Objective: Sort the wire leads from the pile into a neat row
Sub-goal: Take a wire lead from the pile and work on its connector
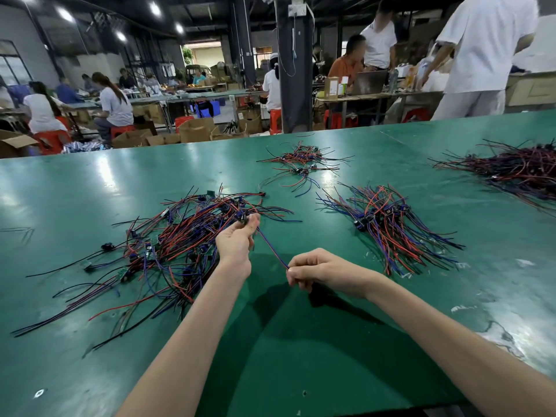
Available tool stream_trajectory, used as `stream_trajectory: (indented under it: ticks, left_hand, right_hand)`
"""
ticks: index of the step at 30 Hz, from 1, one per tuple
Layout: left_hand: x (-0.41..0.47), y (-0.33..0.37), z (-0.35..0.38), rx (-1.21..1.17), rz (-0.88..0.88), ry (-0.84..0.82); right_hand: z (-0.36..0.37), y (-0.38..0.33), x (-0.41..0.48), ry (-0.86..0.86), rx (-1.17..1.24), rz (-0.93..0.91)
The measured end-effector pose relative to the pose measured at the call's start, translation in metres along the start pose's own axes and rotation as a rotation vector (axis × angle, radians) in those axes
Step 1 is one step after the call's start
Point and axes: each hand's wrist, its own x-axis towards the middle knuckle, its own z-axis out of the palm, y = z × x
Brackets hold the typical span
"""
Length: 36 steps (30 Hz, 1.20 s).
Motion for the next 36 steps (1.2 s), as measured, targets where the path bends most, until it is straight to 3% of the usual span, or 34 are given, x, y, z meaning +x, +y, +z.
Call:
stream_trajectory:
  ticks: [13,20,26,31,36]
  left_hand:
    - [-0.015,-0.010,0.013,-0.078,-0.174,-0.216]
    - [-0.038,-0.030,0.026,0.042,-0.200,-0.388]
    - [-0.038,-0.032,0.029,0.049,-0.137,-0.377]
    - [-0.038,-0.029,0.027,0.080,-0.097,-0.356]
    - [-0.031,-0.026,0.023,0.116,-0.083,-0.306]
  right_hand:
    - [-0.012,-0.004,-0.001,-0.072,0.205,0.124]
    - [-0.013,0.006,0.004,0.248,0.314,0.073]
    - [-0.012,0.012,0.008,0.380,0.400,0.048]
    - [-0.010,0.008,0.008,0.396,0.203,-0.022]
    - [-0.008,0.003,0.008,0.412,0.168,-0.030]
